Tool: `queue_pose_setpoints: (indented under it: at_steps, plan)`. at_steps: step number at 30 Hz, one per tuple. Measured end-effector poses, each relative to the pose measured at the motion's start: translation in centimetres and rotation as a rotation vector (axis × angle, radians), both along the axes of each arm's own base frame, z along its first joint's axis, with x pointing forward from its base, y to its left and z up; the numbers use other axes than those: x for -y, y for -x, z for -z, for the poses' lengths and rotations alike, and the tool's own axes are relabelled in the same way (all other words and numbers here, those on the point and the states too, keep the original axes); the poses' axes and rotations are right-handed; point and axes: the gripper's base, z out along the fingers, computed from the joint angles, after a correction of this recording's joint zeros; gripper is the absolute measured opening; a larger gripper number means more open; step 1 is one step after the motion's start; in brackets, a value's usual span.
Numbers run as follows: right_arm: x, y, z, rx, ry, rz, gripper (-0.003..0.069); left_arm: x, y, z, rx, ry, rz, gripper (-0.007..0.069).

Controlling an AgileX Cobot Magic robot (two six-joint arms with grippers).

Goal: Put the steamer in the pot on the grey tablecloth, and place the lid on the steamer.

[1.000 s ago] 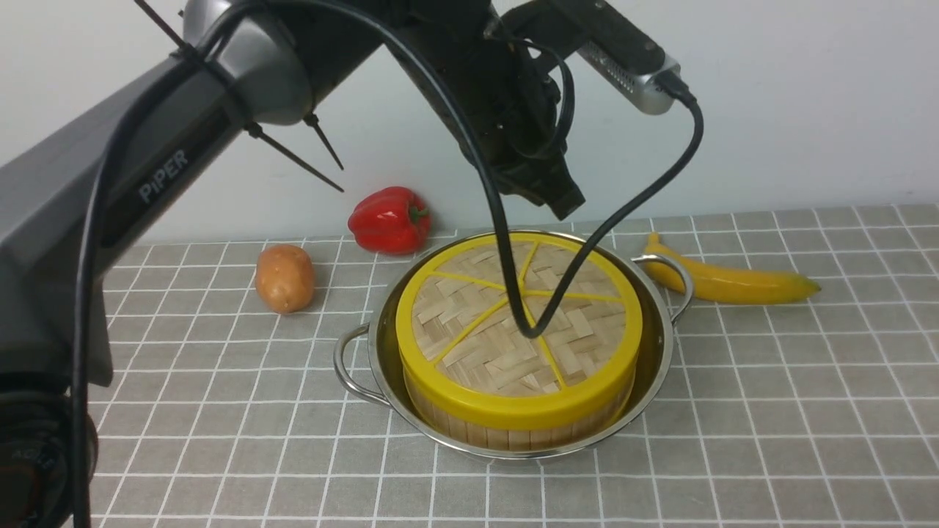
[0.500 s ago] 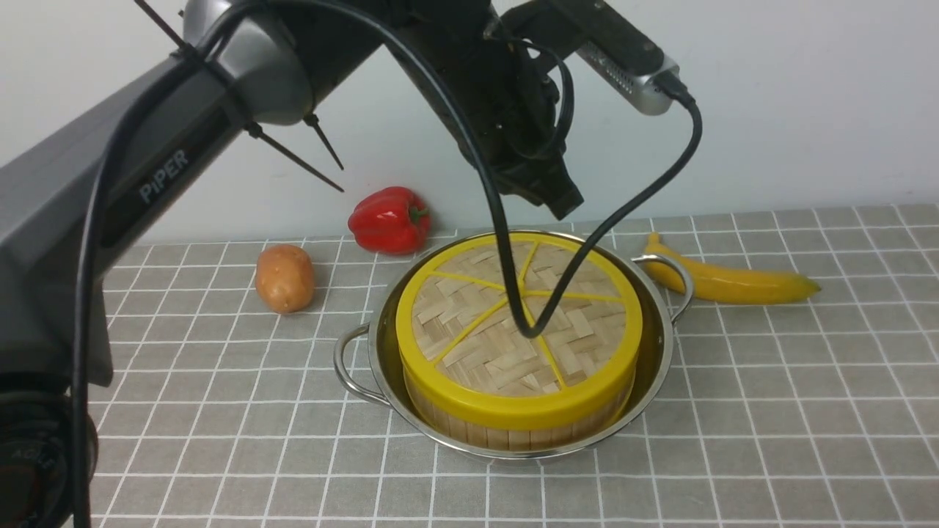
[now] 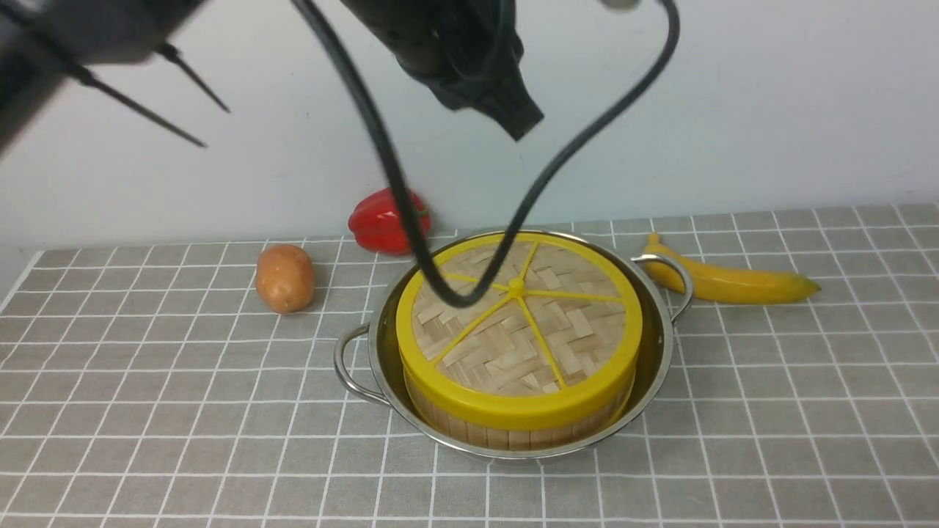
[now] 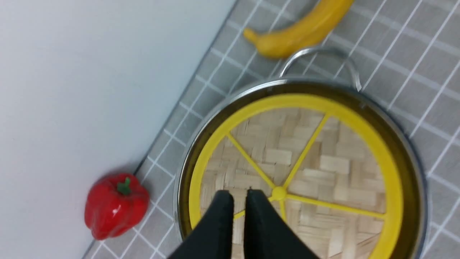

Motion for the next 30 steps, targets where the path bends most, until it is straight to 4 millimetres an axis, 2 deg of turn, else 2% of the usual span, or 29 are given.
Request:
queue_pose_setpoints:
  at_steps: [4,14,18,20,24,27,30]
  plan:
    - [0.0,0.0,0.0,0.000,0.000,0.000,0.0243,-0.5,0.9,-1.3,0.025,0.023,0.001,0.0055]
    - [0.0,0.0,0.0,0.000,0.000,0.000,0.0243,-0.9,0.6,-1.2,0.050,-0.021,-0.020,0.0064]
    - [0.0,0.0,0.0,0.000,0.000,0.000,0.0243,-1.4,0.3,-1.2,0.051,-0.018,-0.107,0.0069]
    - [0.0,0.0,0.0,0.001,0.000,0.000,0.0243,-2.4,0.1,-1.6,0.060,0.002,-0.220,0.0076]
    - [0.0,0.0,0.0,0.001,0.000,0.000,0.0243,-6.4,1.3,-3.7,0.100,0.064,-0.442,0.0094]
    - [0.0,0.0,0.0,0.001,0.000,0.000,0.0243,-9.5,3.4,-5.2,0.171,0.122,-0.494,0.0101]
    - [0.0,0.0,0.0,0.001,0.000,0.000,0.0243,-12.2,5.4,-5.4,0.264,0.193,-0.488,0.0106]
